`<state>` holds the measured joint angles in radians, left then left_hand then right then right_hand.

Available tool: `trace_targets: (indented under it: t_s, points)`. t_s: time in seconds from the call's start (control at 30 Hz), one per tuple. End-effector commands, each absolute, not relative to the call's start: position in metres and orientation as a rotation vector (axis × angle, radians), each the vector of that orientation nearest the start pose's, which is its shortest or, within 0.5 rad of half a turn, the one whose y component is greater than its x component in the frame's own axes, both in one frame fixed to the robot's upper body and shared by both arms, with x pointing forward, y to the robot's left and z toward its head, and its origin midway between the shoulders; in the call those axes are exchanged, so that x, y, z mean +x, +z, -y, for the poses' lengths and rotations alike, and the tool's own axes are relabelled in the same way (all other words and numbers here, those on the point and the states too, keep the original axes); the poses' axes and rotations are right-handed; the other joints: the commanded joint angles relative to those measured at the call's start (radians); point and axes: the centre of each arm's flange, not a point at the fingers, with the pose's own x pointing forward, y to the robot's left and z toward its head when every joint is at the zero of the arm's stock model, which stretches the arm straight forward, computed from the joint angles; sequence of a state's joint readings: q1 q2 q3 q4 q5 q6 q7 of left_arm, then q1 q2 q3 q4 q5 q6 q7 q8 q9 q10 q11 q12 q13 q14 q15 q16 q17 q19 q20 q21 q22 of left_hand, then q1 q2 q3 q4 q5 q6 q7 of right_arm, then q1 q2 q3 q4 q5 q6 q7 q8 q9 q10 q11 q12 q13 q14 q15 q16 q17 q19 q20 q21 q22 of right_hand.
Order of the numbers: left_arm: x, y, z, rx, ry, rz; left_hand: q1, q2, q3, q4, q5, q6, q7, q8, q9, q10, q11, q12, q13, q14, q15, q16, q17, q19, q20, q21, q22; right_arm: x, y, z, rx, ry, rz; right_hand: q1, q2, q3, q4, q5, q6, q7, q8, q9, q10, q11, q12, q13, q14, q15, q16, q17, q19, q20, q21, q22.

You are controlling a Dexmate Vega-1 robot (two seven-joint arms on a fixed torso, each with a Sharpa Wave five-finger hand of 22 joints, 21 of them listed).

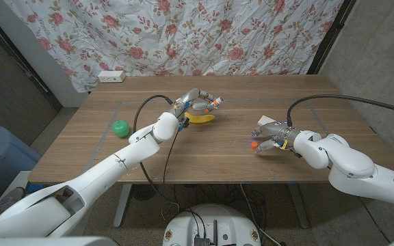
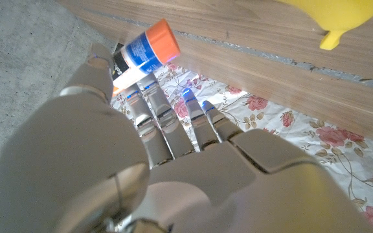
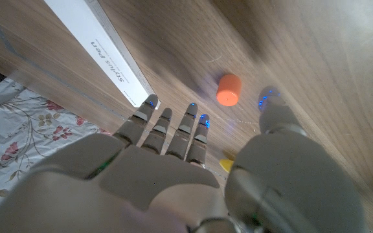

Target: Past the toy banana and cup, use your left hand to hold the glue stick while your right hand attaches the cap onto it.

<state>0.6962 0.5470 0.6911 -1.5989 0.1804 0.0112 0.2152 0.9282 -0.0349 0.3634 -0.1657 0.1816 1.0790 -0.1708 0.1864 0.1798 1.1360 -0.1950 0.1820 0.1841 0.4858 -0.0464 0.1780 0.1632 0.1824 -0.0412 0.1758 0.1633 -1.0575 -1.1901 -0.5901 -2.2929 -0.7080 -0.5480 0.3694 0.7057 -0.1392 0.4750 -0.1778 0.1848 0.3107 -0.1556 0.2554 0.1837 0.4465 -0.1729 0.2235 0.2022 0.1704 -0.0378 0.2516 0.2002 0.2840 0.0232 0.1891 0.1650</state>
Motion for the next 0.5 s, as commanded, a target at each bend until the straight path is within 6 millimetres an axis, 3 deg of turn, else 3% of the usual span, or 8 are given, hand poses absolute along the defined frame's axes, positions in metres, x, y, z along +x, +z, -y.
trace_targets:
  t_s: [0.03,0.5]
  points:
    - [0.6156,0.0199,-0.1243,0.863,-0.166,0.778,-0.004,0.054,0.003,0.005,0.006,0.035,0.035,0.007,0.01,0.022,-0.026,0.003,0.004,0.001,-0.137,0.001,0.002,-0.001,-0.013,0.006,0.002,0.5011,-0.0695,0.2337,-1.834,0.154,0.259,0.007,0.004,0.0,0.003,0.006,0.019,-0.004,0.009,0.003,0.015,0.002,0.009,0.002,0.013,-0.027,0.007,-0.001,0.016,-0.003,0.007,0.002]
    - [0.6161,0.0198,-0.1236,0.881,-0.173,0.78,-0.006,0.056,0.002,0.005,0.006,0.037,0.038,0.009,0.011,0.022,-0.026,0.005,0.004,0.0,-0.136,0.001,0.002,-0.001,-0.012,0.006,0.002,0.5034,-0.0717,0.2288,-1.836,0.131,0.284,0.052,0.017,0.001,0.006,0.012,0.113,-0.039,0.035,0.003,0.09,-0.022,0.012,0.002,0.059,-0.049,0.017,-0.001,0.043,-0.014,0.005,0.002]
